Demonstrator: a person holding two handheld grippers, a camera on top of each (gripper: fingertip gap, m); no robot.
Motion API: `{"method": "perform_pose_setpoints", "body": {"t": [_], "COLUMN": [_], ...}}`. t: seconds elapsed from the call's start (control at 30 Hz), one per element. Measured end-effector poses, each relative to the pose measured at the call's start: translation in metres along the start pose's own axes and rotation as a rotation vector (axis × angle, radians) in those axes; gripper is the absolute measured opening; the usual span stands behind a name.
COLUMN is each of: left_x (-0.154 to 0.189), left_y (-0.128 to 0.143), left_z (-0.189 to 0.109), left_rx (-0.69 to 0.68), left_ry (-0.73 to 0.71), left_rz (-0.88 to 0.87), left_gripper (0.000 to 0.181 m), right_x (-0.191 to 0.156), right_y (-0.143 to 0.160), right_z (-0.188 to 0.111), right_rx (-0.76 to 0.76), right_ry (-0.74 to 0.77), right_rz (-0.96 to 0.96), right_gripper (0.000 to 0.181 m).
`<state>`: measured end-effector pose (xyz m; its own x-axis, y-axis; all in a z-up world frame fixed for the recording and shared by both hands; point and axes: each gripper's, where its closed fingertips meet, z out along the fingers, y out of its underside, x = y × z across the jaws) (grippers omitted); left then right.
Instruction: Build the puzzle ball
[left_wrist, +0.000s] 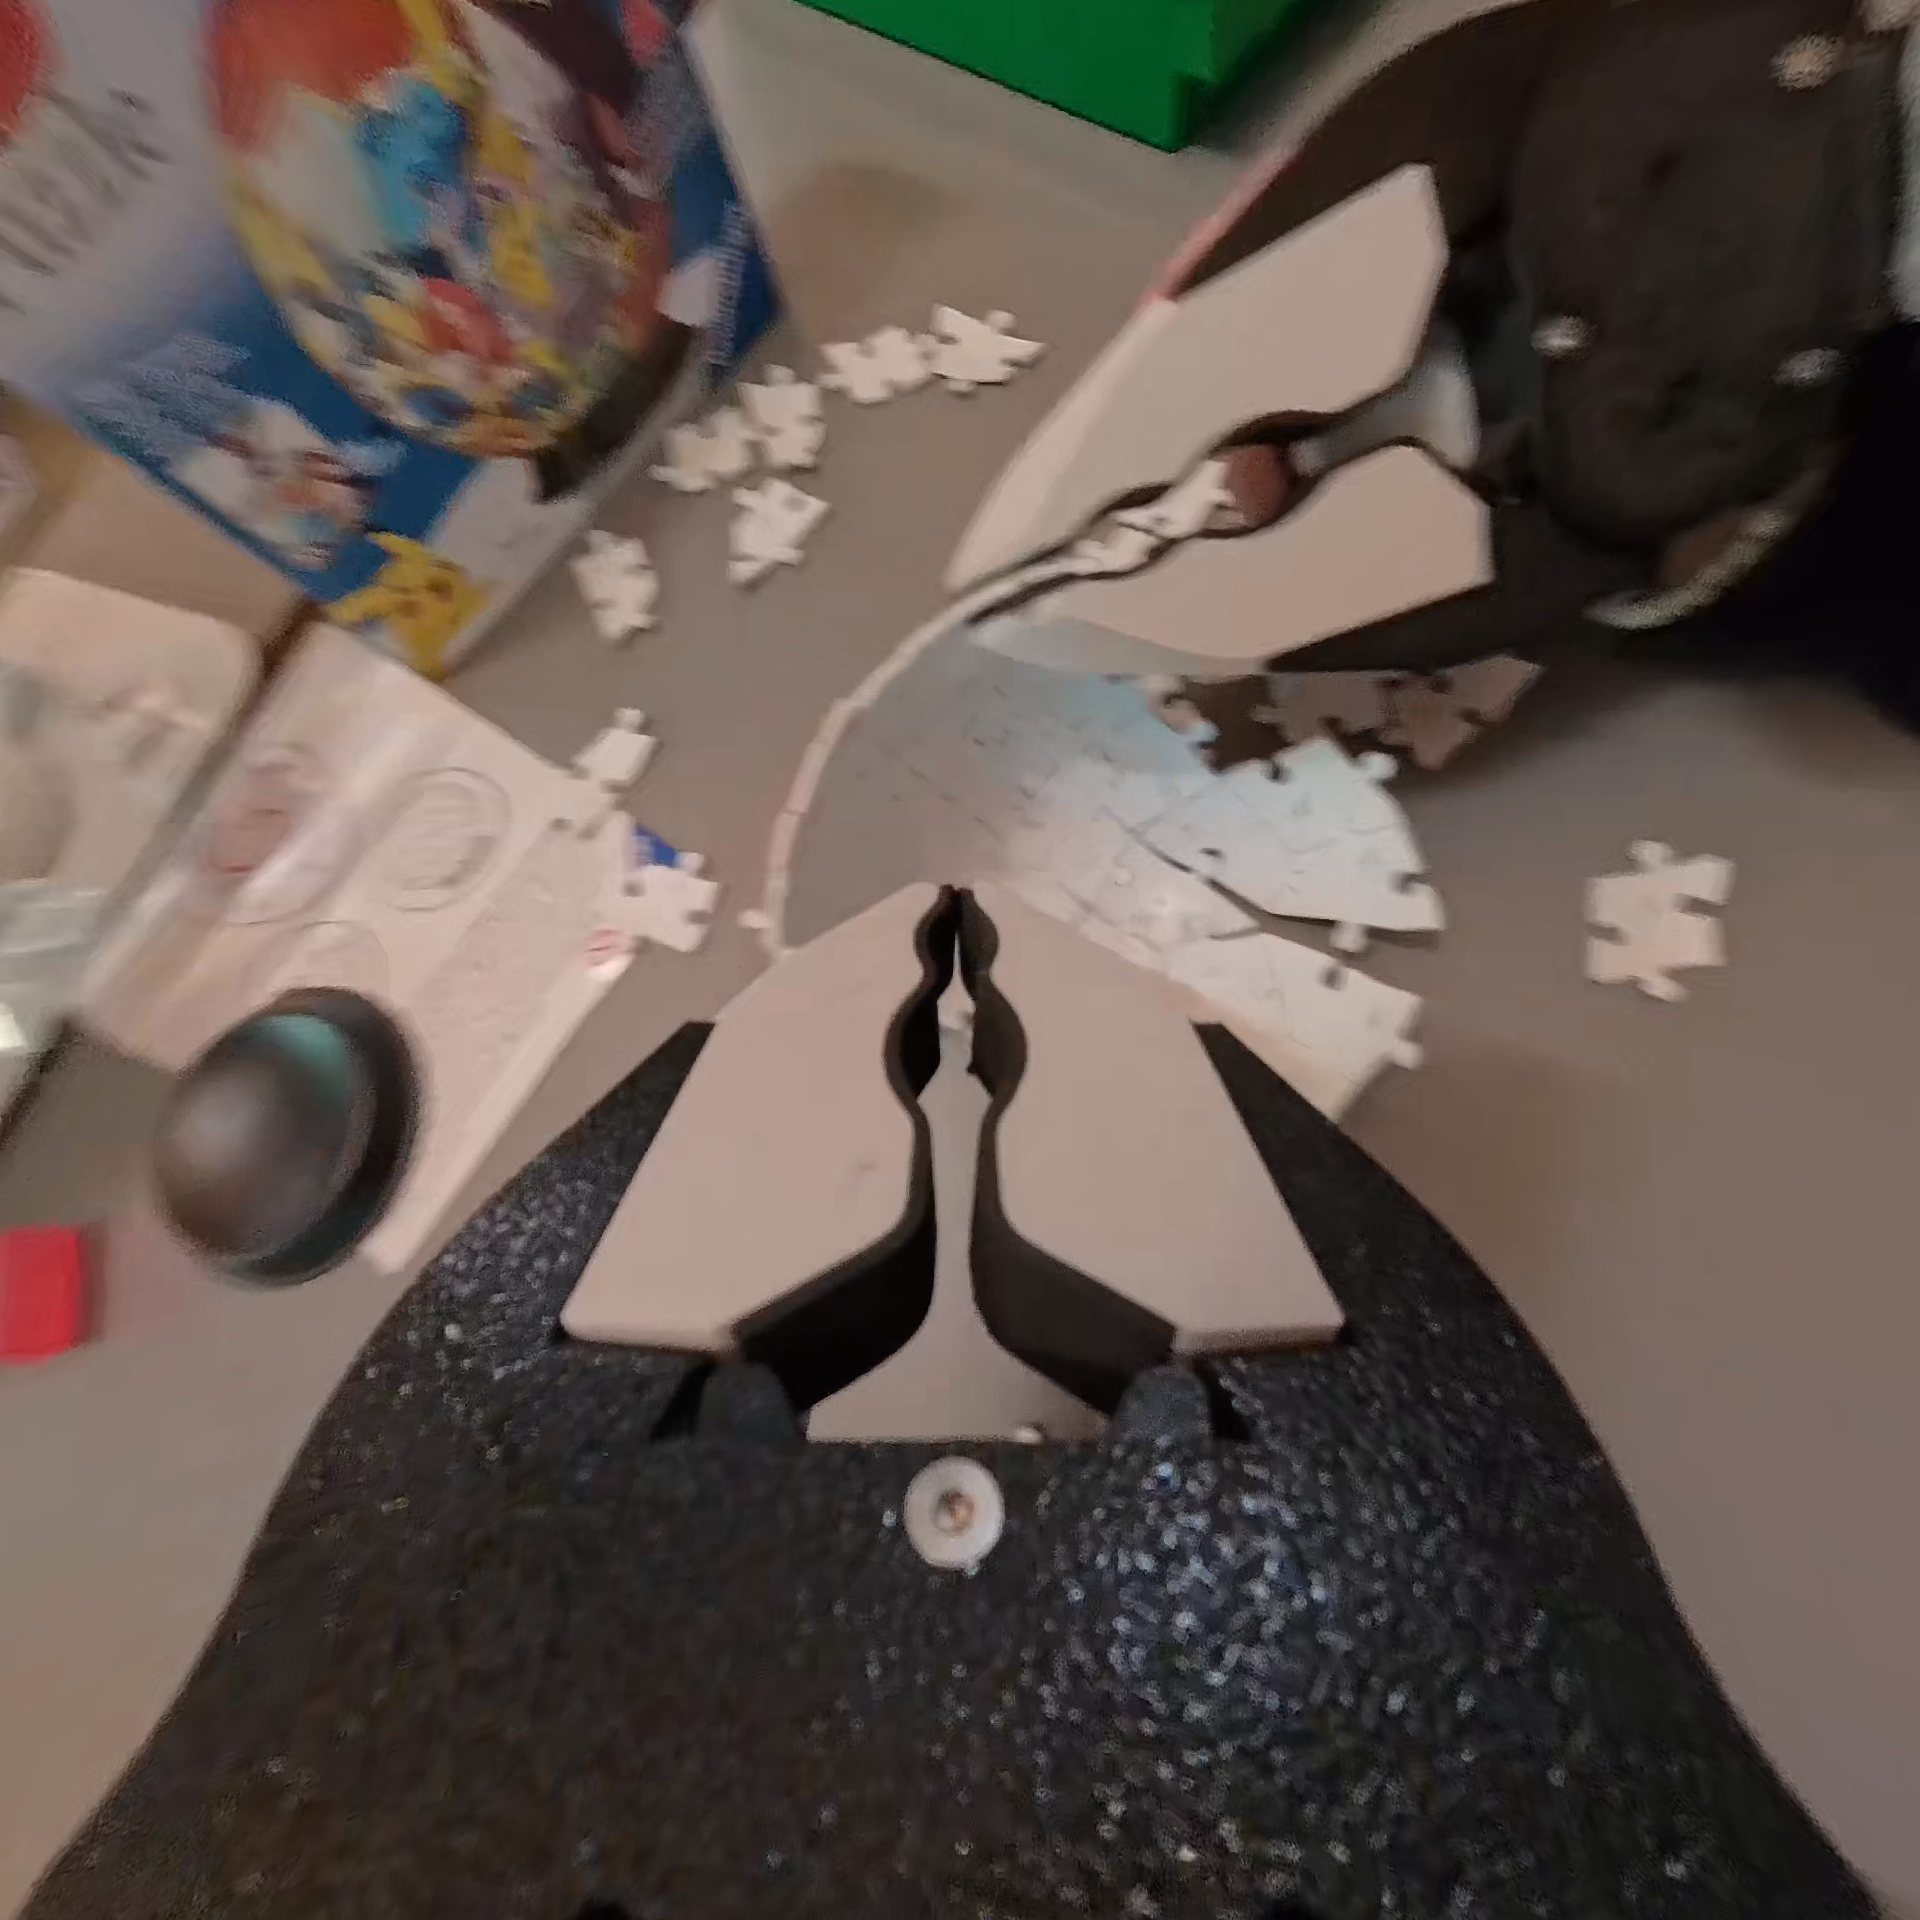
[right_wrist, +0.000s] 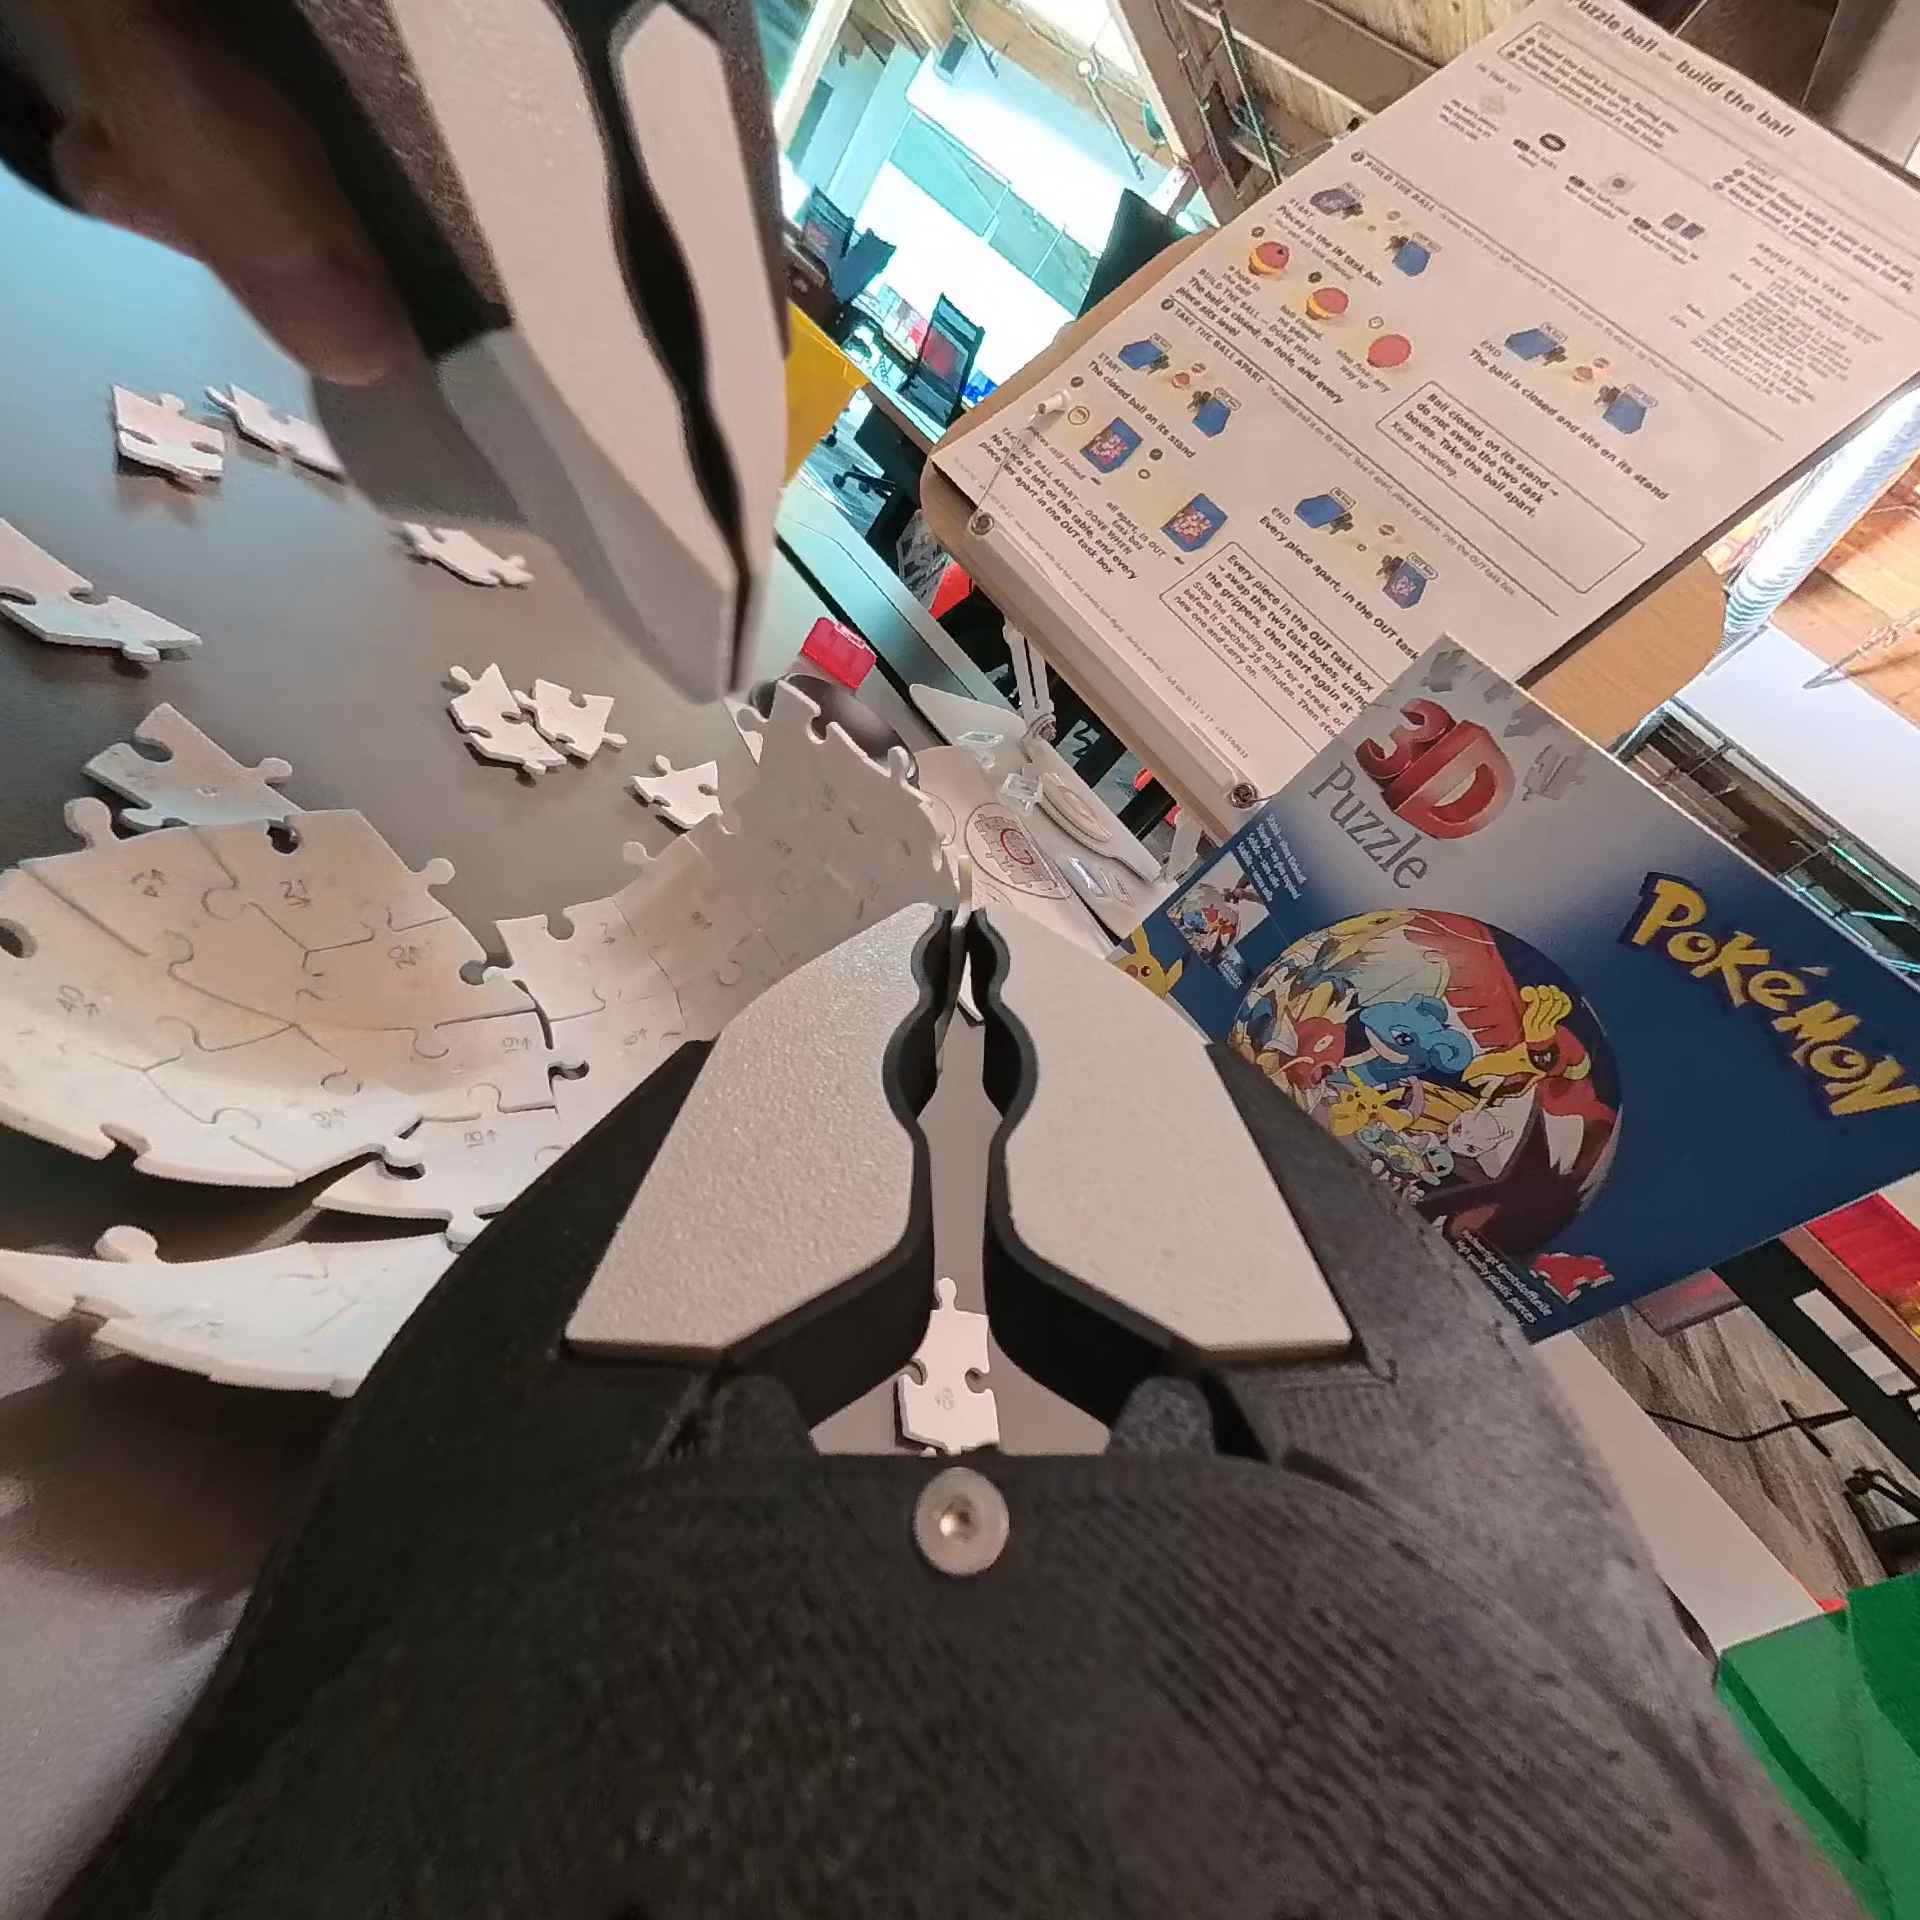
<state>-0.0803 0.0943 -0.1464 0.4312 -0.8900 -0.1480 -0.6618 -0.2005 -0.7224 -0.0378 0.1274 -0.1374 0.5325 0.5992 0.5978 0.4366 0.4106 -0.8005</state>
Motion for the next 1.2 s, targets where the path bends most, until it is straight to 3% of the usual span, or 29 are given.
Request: {"method": "perform_pose_setpoints", "body": {"t": [0.07,0.23,0.33,0.4,0.47,0.57,0.67,0.77,0.83,1.07,1.2], "left_x": [0.016,0.007,-0.006,0.002,0.022,0.025,0.018,0.029,0.03,0.053,0.074], "left_y": [0.007,0.039,0.03,0.025,0.033,0.053,0.066,0.072,0.085,0.094,0.098], "left_z": [0.007,0.03,0.021,0.015,0.014,0.014,0.008,0.006,0.0,-0.022,-0.021], "left_rx": [-0.047,-0.255,-0.154,-0.074,-0.096,-0.217,-0.261,-0.219,-0.262,-0.224,-0.196], "left_ry": [0.054,-0.065,-0.166,-0.133,-0.034,-0.072,-0.158,-0.14,-0.179,-0.169,-0.073], "left_rz": [0.046,0.187,0.138,0.087,0.091,0.097,-0.029,-0.171,-0.226,-0.484,-0.662], "left_gripper": [0.0,0.0,0.0,0.0,0.0,0.004,0.017,0.027,0.034,0.03,0.027], "right_x": [0.0,-0.007,-0.007,-0.007,-0.009,-0.011,-0.012,-0.013,-0.015,-0.024,-0.026], "right_y": [-0.001,-0.009,-0.007,-0.008,-0.009,-0.013,-0.013,-0.013,-0.016,-0.022,-0.023], "right_z": [0.0,0.0,0.0,0.0,0.002,0.003,0.001,0.0,0.0,0.0,-0.001], "right_rx": [0.002,0.05,0.05,0.053,0.054,0.066,0.066,0.072,0.079,0.092,0.098], "right_ry": [-0.001,-0.047,-0.068,-0.076,-0.083,-0.1,-0.104,-0.123,-0.137,-0.188,-0.196], "right_rz": [-0.003,-0.014,-0.013,-0.011,-0.017,-0.013,-0.02,-0.014,-0.016,-0.054,-0.062], "right_gripper": [0.003,0.003,0.003,0.003,0.003,0.003,0.003,0.003,0.003,0.003,0.003]}}
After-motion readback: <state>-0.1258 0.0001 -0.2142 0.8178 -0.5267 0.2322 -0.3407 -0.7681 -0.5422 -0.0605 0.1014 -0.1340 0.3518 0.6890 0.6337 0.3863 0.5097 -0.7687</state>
